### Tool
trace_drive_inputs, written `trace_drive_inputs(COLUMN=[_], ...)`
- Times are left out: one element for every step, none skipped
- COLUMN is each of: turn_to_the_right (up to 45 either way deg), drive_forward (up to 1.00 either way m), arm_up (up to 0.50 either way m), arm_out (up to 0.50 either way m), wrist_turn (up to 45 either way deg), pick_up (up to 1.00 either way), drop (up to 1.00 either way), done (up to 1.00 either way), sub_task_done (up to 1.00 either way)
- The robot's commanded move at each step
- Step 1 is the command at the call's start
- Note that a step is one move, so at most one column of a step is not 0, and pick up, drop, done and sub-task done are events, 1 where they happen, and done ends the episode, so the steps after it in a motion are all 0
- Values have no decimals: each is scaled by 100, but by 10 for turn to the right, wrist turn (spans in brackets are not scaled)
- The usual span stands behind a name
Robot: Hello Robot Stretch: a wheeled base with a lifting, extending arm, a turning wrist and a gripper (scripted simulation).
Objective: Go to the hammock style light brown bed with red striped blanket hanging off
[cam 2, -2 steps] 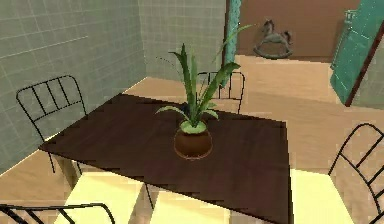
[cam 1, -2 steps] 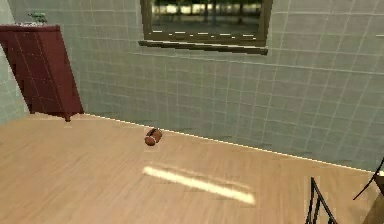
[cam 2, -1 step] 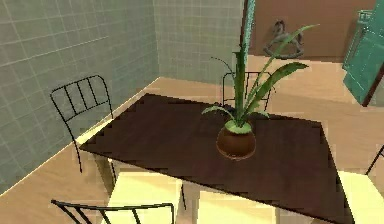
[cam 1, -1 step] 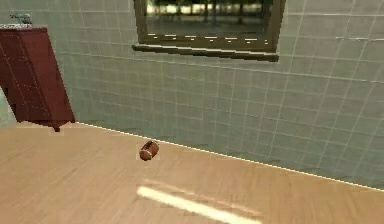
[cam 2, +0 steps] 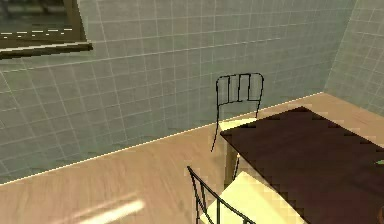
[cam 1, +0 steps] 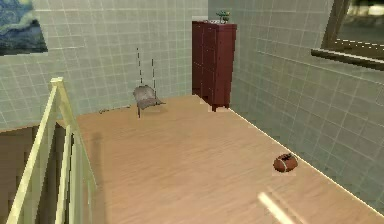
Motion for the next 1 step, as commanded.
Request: trace_drive_inputs(turn_to_the_right=[-150], drive_forward=[0], arm_up=[0], arm_out=[0], wrist_turn=[0], pick_up=[0], drop=[0], done=[0], sub_task_done=[0])
